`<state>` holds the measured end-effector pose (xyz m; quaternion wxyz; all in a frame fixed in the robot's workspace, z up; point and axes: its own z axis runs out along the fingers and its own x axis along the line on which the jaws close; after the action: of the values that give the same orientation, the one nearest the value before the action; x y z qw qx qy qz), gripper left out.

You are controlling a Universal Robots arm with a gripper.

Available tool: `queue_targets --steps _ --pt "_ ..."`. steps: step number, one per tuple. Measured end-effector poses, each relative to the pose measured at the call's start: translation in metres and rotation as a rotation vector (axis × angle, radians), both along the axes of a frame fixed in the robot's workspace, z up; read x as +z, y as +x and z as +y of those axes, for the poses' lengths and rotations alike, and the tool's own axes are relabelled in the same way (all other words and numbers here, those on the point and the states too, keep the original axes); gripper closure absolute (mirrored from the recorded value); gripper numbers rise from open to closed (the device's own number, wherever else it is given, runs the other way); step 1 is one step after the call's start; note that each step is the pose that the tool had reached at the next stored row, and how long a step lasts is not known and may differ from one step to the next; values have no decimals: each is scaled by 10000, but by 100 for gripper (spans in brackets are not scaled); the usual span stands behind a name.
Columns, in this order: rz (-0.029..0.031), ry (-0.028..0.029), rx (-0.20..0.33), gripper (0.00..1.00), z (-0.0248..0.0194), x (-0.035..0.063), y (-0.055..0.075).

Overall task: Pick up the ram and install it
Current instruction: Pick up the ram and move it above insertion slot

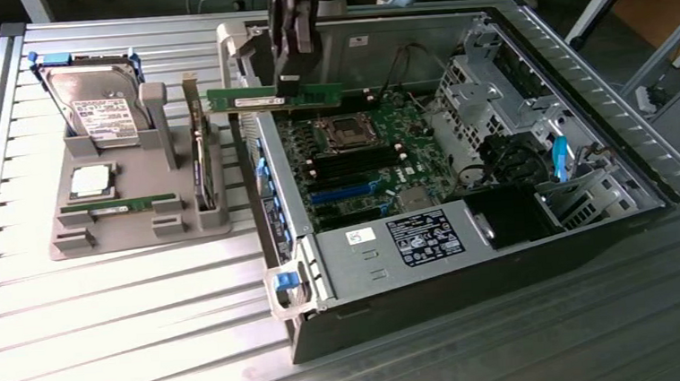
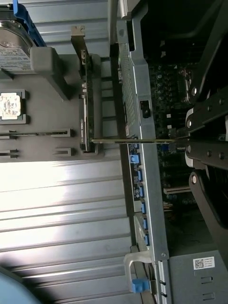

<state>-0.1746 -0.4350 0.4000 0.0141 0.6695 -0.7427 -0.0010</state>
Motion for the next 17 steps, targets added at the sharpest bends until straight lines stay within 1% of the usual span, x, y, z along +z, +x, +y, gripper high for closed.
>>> queue_targets --steps 17 --pt "0 -6 0 89 0 0 164"
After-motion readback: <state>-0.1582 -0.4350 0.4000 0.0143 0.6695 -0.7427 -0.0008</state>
